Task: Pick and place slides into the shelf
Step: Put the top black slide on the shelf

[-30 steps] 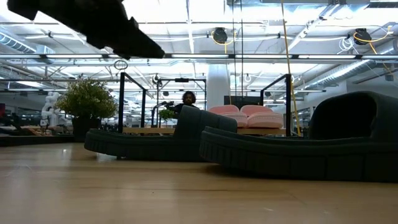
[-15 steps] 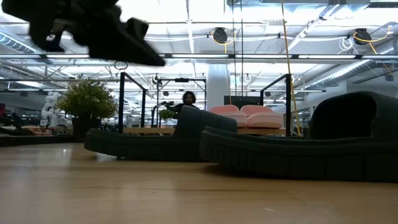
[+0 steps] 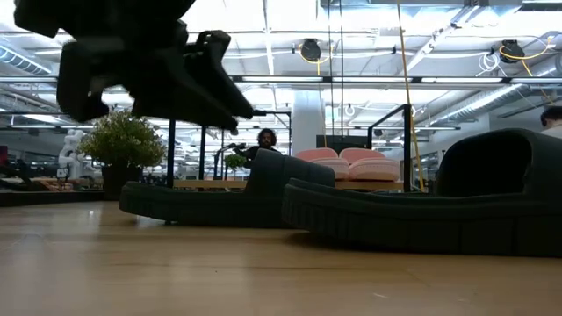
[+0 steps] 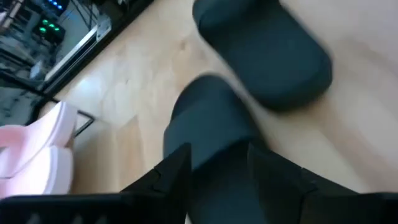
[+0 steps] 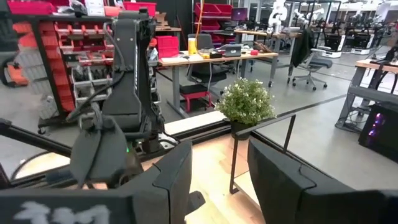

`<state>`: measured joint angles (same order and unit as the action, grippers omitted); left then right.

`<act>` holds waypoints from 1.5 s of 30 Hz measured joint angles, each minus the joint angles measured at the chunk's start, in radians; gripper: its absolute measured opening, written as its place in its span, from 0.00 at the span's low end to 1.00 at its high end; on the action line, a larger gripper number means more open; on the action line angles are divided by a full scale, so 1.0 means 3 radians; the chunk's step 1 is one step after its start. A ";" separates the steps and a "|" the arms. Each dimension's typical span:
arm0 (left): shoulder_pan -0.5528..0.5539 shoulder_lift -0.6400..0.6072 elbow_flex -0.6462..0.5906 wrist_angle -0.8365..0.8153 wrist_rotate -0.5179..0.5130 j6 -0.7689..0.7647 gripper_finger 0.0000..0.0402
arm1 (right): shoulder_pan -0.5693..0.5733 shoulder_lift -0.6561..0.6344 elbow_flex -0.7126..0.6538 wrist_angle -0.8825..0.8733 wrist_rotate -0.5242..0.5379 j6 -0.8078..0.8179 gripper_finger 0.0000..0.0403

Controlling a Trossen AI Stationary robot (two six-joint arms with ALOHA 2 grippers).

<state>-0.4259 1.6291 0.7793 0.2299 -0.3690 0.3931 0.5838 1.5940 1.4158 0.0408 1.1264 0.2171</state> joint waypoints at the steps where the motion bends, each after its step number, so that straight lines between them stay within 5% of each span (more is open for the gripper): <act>1: 0.0000 0.0000 -0.0002 -0.0020 -0.0013 0.0055 0.41 | 0.0000 0.0000 0.0000 -0.0003 0.0000 0.0010 0.36; 12: -0.0004 0.0072 0.0002 -0.0062 -0.0265 0.0293 0.43 | -0.0001 0.0000 0.0000 -0.0003 0.0002 -0.0004 0.36; 45: 0.0007 0.0508 0.0001 0.0637 -0.0213 0.1380 0.43 | -0.0093 0.0000 0.0000 0.0001 -0.0001 0.0018 0.36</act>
<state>-0.4237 1.7816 0.7795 0.4209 -0.4330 0.8070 0.5560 1.5940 1.4158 0.0410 1.1260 0.2226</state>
